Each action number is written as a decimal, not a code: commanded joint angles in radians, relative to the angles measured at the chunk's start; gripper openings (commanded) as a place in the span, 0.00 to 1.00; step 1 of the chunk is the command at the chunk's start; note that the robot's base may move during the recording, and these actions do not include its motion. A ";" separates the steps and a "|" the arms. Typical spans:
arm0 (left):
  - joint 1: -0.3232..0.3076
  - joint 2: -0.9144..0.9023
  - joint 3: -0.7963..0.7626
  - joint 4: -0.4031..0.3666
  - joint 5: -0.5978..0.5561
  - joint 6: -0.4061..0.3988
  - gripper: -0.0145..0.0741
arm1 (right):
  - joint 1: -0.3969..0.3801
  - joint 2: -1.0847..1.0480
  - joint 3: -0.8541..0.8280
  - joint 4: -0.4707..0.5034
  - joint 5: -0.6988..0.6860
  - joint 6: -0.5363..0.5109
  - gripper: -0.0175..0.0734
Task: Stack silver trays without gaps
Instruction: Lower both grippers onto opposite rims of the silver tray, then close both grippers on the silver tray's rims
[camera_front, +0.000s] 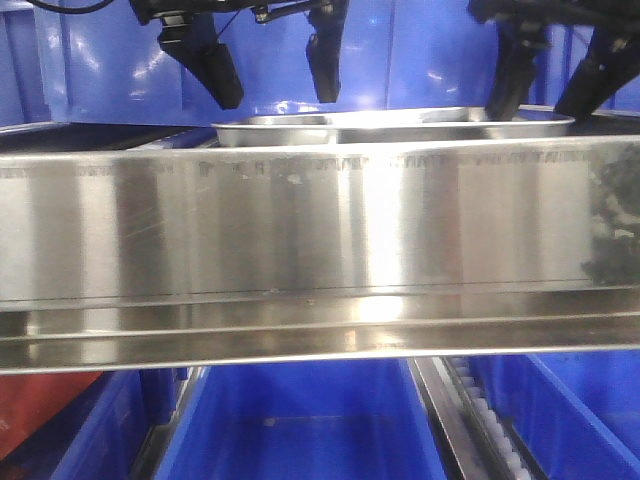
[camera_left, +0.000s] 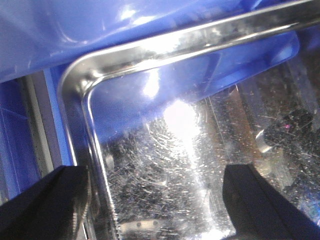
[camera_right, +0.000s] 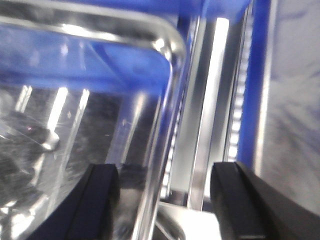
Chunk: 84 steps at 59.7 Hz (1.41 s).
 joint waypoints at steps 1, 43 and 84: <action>0.003 -0.003 -0.007 0.004 0.007 -0.011 0.67 | 0.003 0.006 -0.010 -0.008 -0.011 0.000 0.52; 0.003 0.025 -0.003 0.004 0.083 -0.013 0.67 | 0.004 0.007 -0.010 -0.003 -0.034 0.000 0.52; 0.003 0.025 -0.003 0.049 0.071 -0.013 0.67 | 0.005 0.052 -0.010 -0.002 -0.021 0.000 0.52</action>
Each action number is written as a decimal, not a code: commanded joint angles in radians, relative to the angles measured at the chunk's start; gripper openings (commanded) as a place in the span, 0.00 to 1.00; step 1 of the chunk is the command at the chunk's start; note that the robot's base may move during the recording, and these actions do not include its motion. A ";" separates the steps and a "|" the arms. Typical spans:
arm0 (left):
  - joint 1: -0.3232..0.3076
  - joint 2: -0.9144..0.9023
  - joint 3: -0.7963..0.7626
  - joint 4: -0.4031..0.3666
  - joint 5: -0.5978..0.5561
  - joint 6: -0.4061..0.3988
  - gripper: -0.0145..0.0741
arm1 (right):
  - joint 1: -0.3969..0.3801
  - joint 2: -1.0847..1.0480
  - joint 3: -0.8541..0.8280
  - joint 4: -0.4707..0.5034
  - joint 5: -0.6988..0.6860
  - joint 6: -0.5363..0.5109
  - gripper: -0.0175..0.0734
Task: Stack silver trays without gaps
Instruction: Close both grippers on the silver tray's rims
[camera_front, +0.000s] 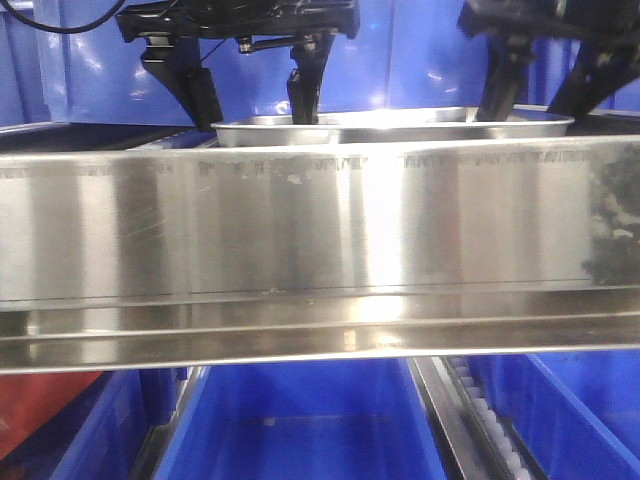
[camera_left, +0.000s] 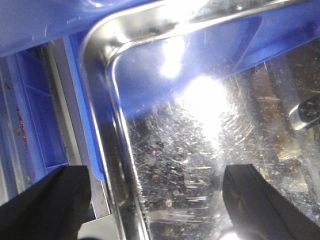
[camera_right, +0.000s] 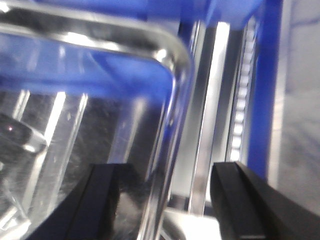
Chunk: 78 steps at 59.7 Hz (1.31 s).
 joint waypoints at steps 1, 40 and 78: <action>0.003 -0.003 -0.001 0.005 -0.005 -0.009 0.67 | 0.002 0.016 -0.009 -0.002 0.017 -0.002 0.51; 0.003 0.026 0.007 0.013 -0.001 -0.009 0.65 | 0.002 0.028 -0.009 0.000 0.035 -0.002 0.36; 0.003 0.028 0.007 0.006 -0.006 -0.009 0.14 | 0.002 0.026 -0.013 0.000 0.035 -0.002 0.10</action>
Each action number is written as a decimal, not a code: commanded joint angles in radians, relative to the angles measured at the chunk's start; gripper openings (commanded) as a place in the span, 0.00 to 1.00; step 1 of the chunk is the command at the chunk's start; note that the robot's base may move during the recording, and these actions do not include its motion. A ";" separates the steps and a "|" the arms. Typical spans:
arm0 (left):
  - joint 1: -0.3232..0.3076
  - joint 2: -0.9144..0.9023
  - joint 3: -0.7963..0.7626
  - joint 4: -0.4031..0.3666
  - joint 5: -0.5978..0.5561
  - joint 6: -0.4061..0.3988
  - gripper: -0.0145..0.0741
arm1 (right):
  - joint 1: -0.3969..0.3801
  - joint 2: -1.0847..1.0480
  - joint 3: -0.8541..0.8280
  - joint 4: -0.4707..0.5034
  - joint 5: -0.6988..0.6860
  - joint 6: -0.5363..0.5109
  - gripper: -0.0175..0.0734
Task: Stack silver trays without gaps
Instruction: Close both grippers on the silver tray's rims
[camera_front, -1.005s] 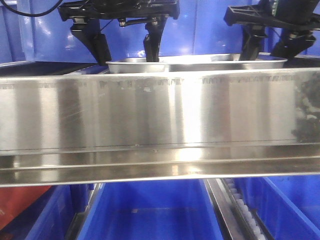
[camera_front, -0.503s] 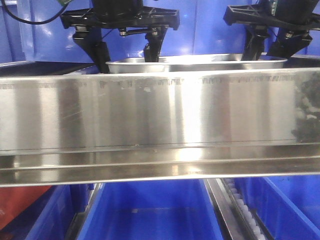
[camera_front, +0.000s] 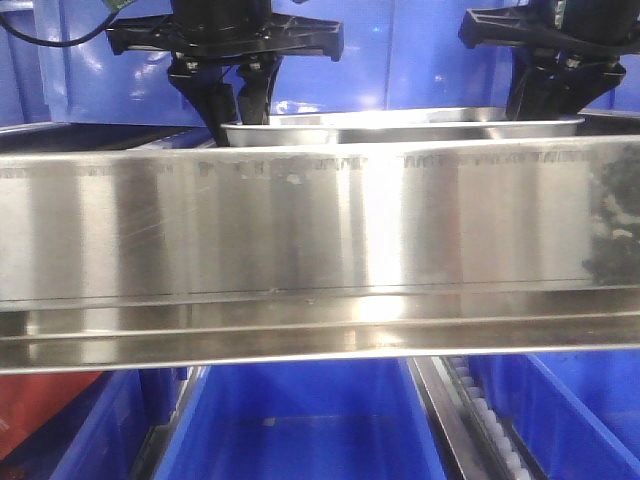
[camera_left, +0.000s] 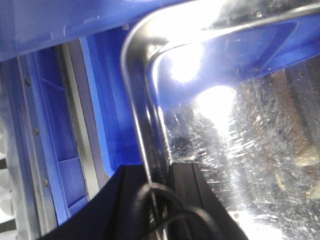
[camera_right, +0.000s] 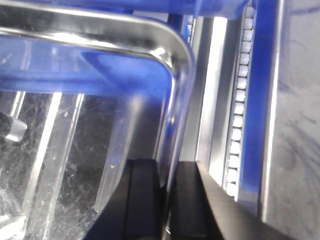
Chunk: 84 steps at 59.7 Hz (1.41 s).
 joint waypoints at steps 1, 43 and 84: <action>-0.006 0.001 0.001 -0.021 -0.008 0.014 0.14 | 0.005 0.008 -0.004 0.001 0.032 -0.020 0.10; -0.006 -0.114 -0.009 -0.021 0.024 0.014 0.14 | 0.005 -0.022 -0.197 -0.001 0.215 -0.020 0.10; -0.006 -0.132 -0.009 -0.050 -0.034 0.012 0.14 | 0.005 -0.118 -0.197 -0.025 0.193 -0.020 0.10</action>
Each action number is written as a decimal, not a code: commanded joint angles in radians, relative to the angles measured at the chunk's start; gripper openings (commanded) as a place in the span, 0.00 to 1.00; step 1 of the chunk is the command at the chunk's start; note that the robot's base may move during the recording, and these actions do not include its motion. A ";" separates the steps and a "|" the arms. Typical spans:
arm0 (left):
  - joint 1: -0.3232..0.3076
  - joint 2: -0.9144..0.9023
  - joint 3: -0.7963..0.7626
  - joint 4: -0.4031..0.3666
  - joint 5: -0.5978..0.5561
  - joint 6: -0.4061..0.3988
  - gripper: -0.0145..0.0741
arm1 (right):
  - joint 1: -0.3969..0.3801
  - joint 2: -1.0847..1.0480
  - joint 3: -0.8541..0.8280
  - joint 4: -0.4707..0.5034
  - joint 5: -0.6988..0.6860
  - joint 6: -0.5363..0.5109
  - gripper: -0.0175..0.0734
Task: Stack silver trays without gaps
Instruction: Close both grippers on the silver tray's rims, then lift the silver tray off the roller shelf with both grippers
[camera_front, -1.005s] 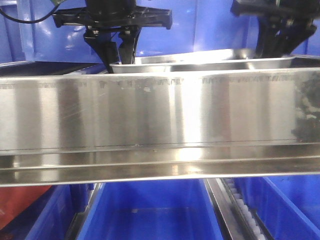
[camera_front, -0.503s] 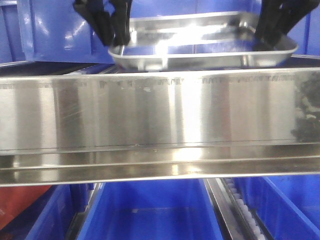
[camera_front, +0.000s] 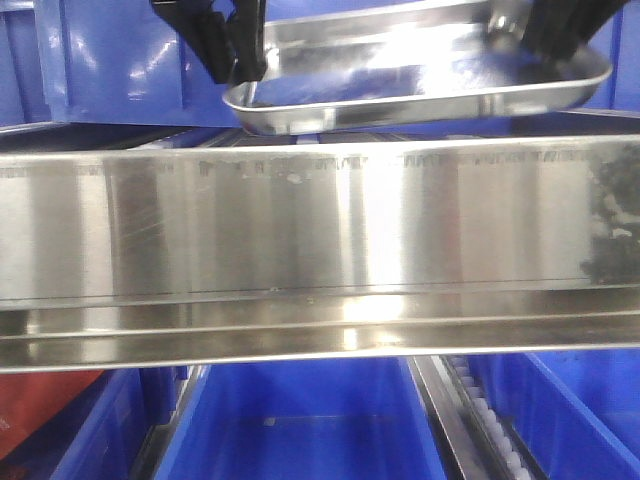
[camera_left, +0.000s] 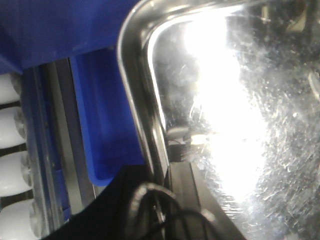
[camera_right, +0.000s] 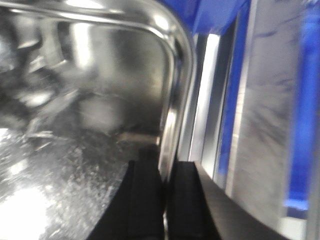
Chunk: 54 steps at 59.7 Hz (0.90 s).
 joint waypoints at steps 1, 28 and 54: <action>-0.006 -0.018 -0.008 -0.015 -0.035 0.011 0.14 | 0.005 -0.038 -0.013 0.004 -0.036 -0.022 0.10; -0.006 -0.130 -0.008 -0.015 -0.152 -0.002 0.14 | 0.005 -0.069 -0.019 0.041 -0.053 -0.022 0.10; -0.006 -0.204 -0.008 -0.008 -0.218 -0.002 0.14 | 0.005 -0.133 -0.022 0.083 -0.140 -0.022 0.10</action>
